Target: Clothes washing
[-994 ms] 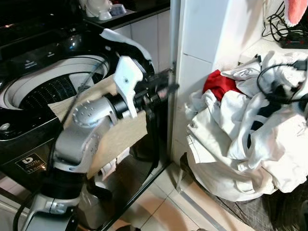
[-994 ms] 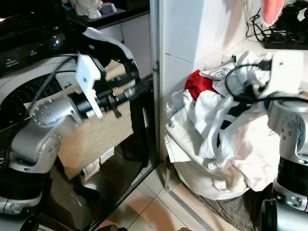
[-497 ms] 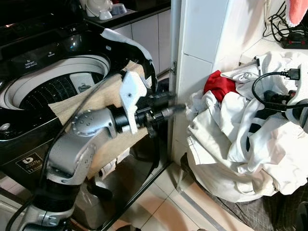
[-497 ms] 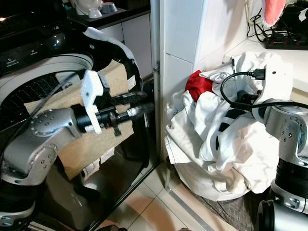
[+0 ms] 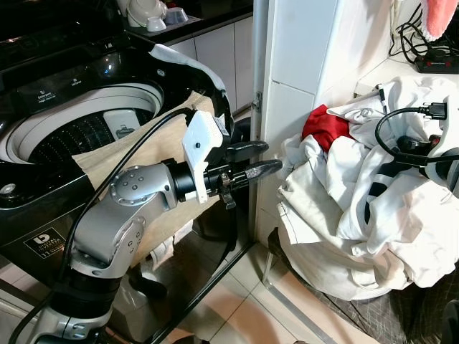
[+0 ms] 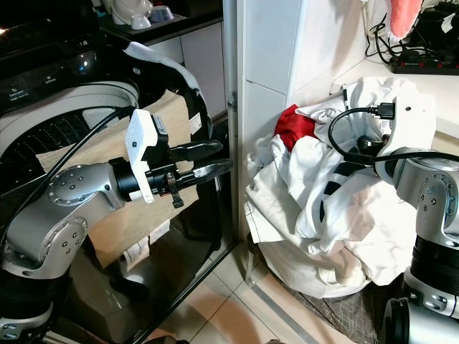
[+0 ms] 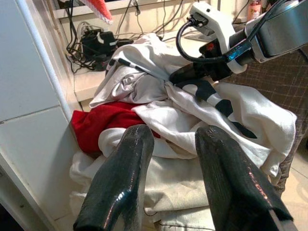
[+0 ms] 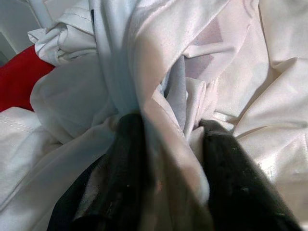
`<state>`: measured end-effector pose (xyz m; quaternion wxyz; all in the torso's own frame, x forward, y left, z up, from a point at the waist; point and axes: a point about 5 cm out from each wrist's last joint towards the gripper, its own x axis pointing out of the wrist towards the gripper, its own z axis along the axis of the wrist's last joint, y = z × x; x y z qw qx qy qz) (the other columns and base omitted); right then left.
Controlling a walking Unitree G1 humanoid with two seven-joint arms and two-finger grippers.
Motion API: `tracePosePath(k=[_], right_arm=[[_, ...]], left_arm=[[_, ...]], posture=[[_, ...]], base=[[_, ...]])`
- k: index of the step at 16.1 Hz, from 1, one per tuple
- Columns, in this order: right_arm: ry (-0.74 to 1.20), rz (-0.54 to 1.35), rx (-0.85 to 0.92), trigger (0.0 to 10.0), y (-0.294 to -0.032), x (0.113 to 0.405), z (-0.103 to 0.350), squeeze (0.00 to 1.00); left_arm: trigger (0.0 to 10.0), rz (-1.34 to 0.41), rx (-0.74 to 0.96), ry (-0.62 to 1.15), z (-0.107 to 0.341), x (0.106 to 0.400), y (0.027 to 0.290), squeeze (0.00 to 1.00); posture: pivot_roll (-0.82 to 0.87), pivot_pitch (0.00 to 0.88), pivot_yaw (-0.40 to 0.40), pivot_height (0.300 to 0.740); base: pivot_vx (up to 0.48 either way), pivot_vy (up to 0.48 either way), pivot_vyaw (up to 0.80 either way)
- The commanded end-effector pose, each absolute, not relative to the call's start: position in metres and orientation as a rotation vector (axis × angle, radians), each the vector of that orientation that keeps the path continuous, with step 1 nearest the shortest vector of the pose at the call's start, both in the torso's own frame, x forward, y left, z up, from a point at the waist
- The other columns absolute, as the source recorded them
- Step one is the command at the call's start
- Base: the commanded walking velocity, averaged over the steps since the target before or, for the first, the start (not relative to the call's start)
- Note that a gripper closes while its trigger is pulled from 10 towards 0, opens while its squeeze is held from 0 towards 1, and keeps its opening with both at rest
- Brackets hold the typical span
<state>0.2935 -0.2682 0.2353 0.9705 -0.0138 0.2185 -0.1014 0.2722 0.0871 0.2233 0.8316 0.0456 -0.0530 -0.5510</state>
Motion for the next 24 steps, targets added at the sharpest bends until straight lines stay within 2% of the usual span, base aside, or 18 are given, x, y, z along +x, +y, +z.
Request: tracePosePath(k=[1,6,10,14,15,16,19,24], right_arm=[[0.439,-0.2,-0.022,0.0,-0.269,0.292,0.237,0.0],[0.368,-0.183,-0.002,0.0,-0.268,0.292,0.256,0.0],[0.191,-0.073,0.067,0.0,-0.257,0.293,0.301,0.0],[-0.026,0.253,0.247,0.0,-0.22,0.293,0.365,0.0],[-0.035,0.347,0.28,0.0,-0.207,0.295,0.374,0.0],[-0.034,0.385,0.296,0.0,-0.202,0.295,0.377,0.0],[0.028,0.509,0.356,0.0,-0.171,0.305,0.369,0.0],[0.11,0.713,0.503,0.0,-0.137,0.306,0.358,0.0]], left_arm=[[10.0,-1.173,0.117,-0.113,0.224,0.27,0.088,0.0],[10.0,-1.171,0.123,-0.113,0.224,0.27,0.089,0.0],[10.0,-1.109,0.124,-0.166,0.232,0.278,0.091,0.0],[10.0,-0.858,0.145,-0.374,0.268,0.306,0.091,0.0],[10.0,-0.824,0.088,-0.418,0.282,0.311,0.088,0.74],[10.0,-0.822,0.069,-0.439,0.287,0.312,0.085,1.0],[10.0,-0.819,-0.097,-0.462,0.297,0.316,0.057,1.0],[10.0,-0.923,-0.121,-0.418,0.286,0.309,0.031,1.0]], posture=[[-0.09,0.0,0.074,0.74],[-0.09,0.0,0.076,0.74],[-0.09,0.0,0.075,0.74],[-0.1,0.0,0.073,0.74],[-0.1,0.0,0.07,0.74],[-0.1,0.0,0.068,0.74],[-0.1,0.0,0.054,0.74],[-0.08,0.0,0.033,0.74]], base=[[0.0,0.0,0.0],[0.0,0.0,0.0],[0.0,0.0,0.0],[0.0,0.0,0.0],[0.0,0.0,0.0],[0.0,0.0,0.0],[0.0,0.0,0.0],[0.0,0.0,0.0]])
